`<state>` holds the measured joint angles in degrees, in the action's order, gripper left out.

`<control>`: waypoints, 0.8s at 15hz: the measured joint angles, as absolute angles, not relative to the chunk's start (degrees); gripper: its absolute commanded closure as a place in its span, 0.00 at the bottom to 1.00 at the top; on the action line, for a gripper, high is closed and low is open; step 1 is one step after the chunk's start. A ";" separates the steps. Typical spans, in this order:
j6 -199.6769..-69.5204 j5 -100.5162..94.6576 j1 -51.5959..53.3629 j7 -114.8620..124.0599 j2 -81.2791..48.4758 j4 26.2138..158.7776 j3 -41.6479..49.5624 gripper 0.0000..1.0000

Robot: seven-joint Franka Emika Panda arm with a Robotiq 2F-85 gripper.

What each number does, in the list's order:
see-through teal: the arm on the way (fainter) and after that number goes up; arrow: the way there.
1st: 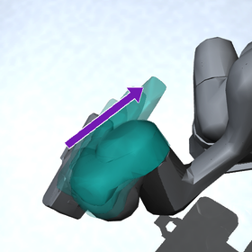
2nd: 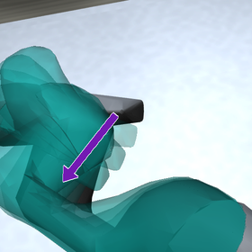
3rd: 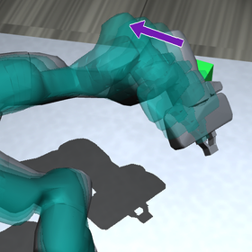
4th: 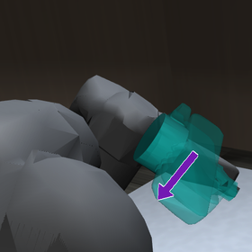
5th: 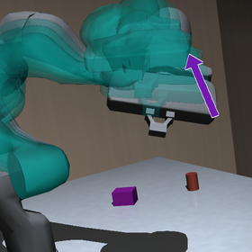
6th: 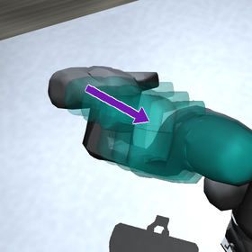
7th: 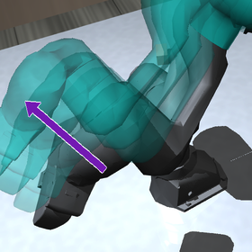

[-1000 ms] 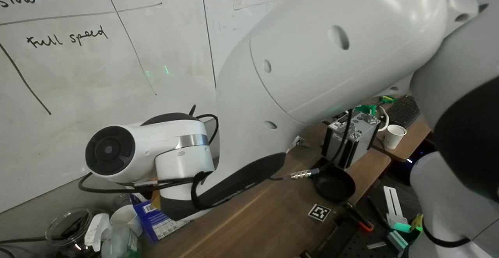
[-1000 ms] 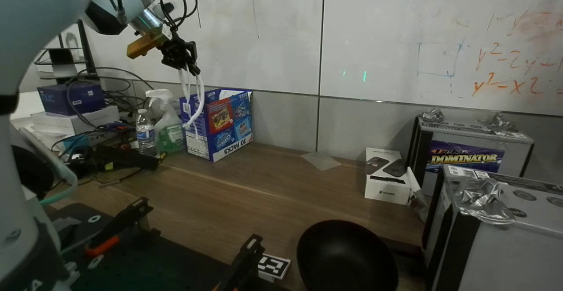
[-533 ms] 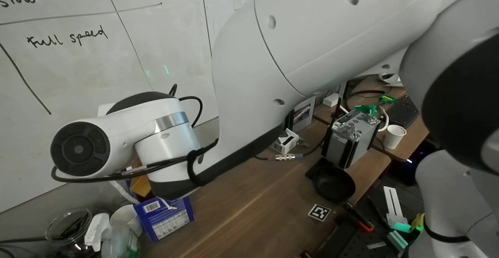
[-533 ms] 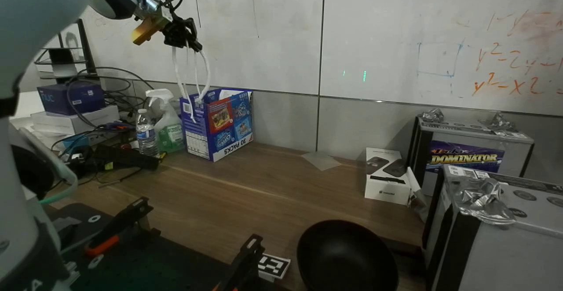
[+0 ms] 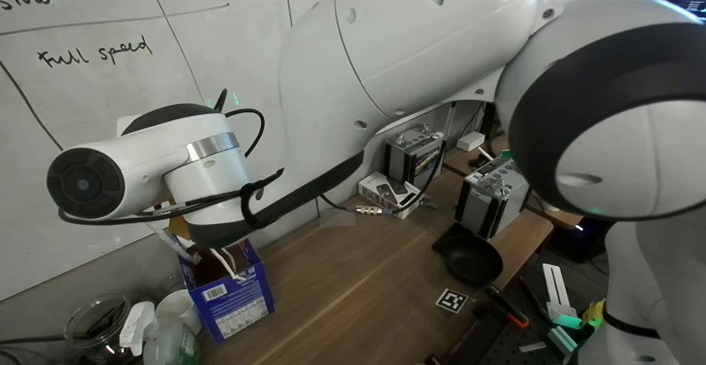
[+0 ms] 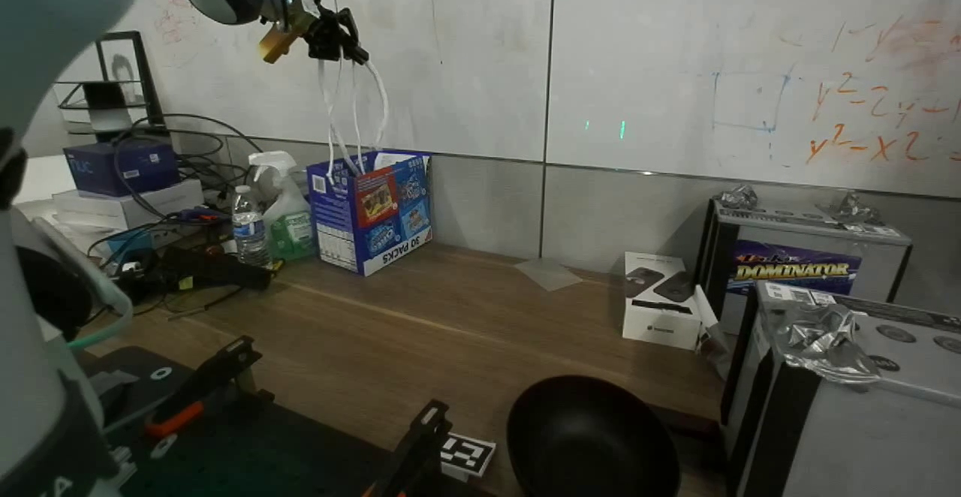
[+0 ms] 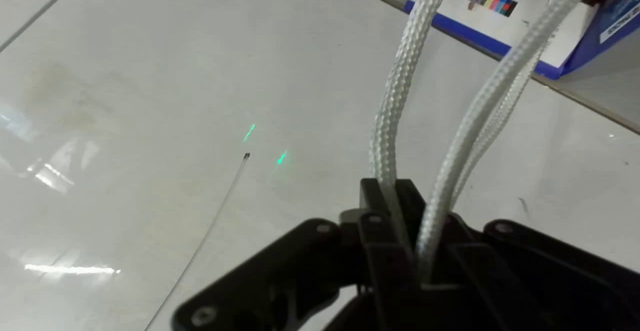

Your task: Pick the ropes and put them in the box

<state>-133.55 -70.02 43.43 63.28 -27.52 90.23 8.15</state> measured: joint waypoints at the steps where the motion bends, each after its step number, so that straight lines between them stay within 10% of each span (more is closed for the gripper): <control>1: -132.63 -71.16 42.01 63.28 -28.40 88.69 6.77 0.96; 12: -129.45 -76.45 33.29 63.28 -34.79 80.58 -2.19 0.96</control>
<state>-129.45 -76.45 33.29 63.28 -34.79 80.58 -2.19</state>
